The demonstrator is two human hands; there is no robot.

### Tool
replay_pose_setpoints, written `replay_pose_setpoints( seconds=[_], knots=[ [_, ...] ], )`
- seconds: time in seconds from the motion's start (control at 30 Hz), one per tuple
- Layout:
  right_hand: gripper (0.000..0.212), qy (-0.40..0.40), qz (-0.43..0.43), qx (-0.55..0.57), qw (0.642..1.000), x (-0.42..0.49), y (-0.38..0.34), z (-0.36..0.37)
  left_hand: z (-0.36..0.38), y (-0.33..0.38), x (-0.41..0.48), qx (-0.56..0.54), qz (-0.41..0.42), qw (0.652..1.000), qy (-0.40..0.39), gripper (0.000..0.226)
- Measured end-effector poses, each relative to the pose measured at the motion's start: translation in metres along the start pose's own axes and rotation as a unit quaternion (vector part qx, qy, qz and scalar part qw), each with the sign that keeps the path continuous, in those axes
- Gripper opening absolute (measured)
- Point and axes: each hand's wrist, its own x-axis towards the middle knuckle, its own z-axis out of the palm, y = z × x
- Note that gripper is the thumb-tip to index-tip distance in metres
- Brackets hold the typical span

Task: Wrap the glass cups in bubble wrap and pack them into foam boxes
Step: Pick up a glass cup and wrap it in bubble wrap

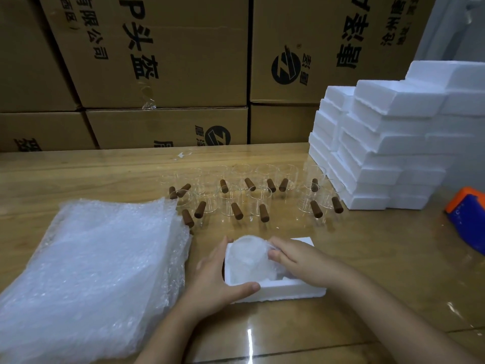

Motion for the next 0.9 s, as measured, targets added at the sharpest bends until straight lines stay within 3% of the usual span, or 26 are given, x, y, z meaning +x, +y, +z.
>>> replay_pose_setpoints(
  seconds=[0.17,0.23,0.33,0.57,0.9],
  knots=[
    [0.035,-0.038,-0.029,-0.098,0.994,-0.006,0.001,-0.016,0.000,-0.001,-0.001,-0.002,0.001,1.000,0.005,0.128],
    [0.059,-0.015,-0.035,-0.077,0.996,-0.011,-0.001,-0.027,-0.001,0.000,-0.002,0.000,0.000,1.000,0.002,0.129],
    [0.070,0.014,-0.055,-0.010,0.998,-0.012,-0.011,-0.023,-0.002,0.001,-0.002,-0.002,0.001,1.000,-0.005,0.136],
    [0.069,0.047,-0.064,0.073,0.994,0.002,-0.017,0.008,0.001,0.001,-0.003,-0.008,0.004,1.000,0.000,0.137],
    [0.065,0.032,-0.075,0.084,0.993,0.006,-0.010,0.009,0.003,0.001,-0.002,-0.013,0.014,1.000,0.016,0.134]
  ],
)
